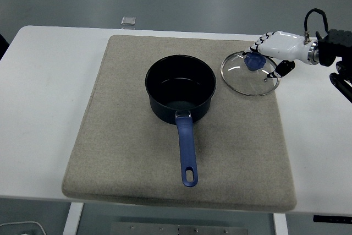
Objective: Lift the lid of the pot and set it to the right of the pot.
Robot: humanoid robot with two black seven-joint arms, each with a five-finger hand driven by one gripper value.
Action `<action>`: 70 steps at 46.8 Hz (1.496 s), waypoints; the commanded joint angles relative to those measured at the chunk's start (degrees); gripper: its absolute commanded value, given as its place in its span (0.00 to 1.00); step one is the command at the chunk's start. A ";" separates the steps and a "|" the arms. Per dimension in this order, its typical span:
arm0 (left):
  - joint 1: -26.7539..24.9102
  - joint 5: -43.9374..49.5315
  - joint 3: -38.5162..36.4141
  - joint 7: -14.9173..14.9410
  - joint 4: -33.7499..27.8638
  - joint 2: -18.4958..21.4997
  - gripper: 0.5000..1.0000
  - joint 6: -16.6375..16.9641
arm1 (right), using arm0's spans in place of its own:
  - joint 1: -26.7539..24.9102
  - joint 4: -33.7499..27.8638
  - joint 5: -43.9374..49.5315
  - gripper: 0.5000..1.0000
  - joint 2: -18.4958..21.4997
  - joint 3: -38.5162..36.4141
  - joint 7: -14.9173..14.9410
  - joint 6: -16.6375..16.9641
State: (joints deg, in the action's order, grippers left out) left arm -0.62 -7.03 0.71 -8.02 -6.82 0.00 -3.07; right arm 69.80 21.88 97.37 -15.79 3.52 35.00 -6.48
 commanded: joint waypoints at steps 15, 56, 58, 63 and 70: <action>0.01 0.00 0.00 0.03 -0.04 0.00 1.00 0.00 | 2.62 0.89 -0.17 0.79 -0.91 -0.27 0.00 0.94; 0.01 0.00 0.00 -0.06 -0.04 0.00 1.00 0.00 | 6.75 1.68 -12.55 0.80 1.55 -1.32 0.00 -3.97; 0.01 0.00 0.00 0.03 -0.04 0.00 1.00 0.00 | 7.01 1.85 -14.83 0.80 1.81 -1.24 0.00 -4.42; 0.01 0.00 0.00 0.03 0.05 0.00 1.00 0.00 | 7.28 3.26 -20.63 0.79 1.81 -1.24 0.00 -4.42; 0.01 0.00 0.00 0.03 0.05 0.00 1.00 0.00 | 7.72 4.05 -27.66 0.79 1.81 -1.32 0.00 -4.33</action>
State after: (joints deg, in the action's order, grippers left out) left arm -0.61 -7.03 0.71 -8.00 -6.81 0.00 -3.08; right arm 77.38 25.80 73.08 -13.98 2.26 34.99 -10.97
